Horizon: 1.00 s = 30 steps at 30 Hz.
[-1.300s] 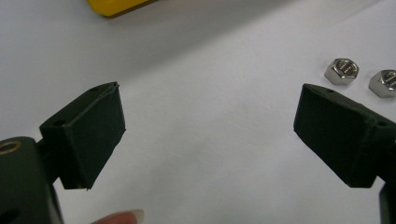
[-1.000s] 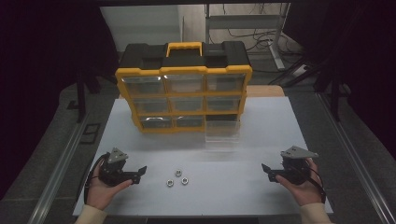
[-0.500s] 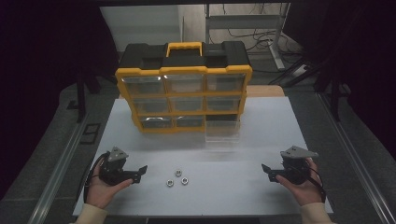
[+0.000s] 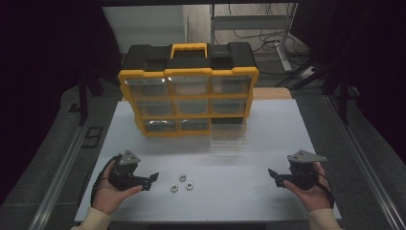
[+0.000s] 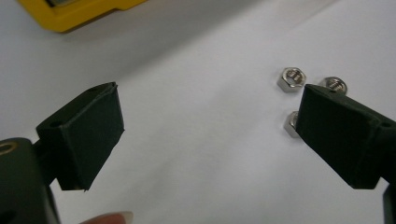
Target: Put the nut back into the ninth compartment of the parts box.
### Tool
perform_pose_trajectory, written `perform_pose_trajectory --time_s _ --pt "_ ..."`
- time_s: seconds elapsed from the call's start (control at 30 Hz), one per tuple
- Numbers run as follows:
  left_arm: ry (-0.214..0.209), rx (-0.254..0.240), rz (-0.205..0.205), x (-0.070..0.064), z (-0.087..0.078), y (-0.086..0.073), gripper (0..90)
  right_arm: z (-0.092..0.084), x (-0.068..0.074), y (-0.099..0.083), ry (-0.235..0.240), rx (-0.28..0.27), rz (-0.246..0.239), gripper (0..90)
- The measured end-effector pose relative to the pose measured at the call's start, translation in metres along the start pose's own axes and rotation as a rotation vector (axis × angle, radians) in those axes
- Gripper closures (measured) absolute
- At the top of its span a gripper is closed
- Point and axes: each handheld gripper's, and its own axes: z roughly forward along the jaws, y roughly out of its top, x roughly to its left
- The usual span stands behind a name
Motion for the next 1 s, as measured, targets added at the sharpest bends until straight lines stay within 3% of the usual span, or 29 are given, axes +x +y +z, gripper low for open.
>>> perform_pose_trajectory --time_s 0.47,1.0 --pt "-0.080 0.095 0.088 -0.016 0.015 0.011 11.8 0.003 -0.001 0.001 0.002 0.005 0.001 13.9" --pt "-0.126 0.215 0.198 -0.043 0.039 0.019 11.4 0.005 0.000 0.001 0.005 0.014 -0.005 13.9"
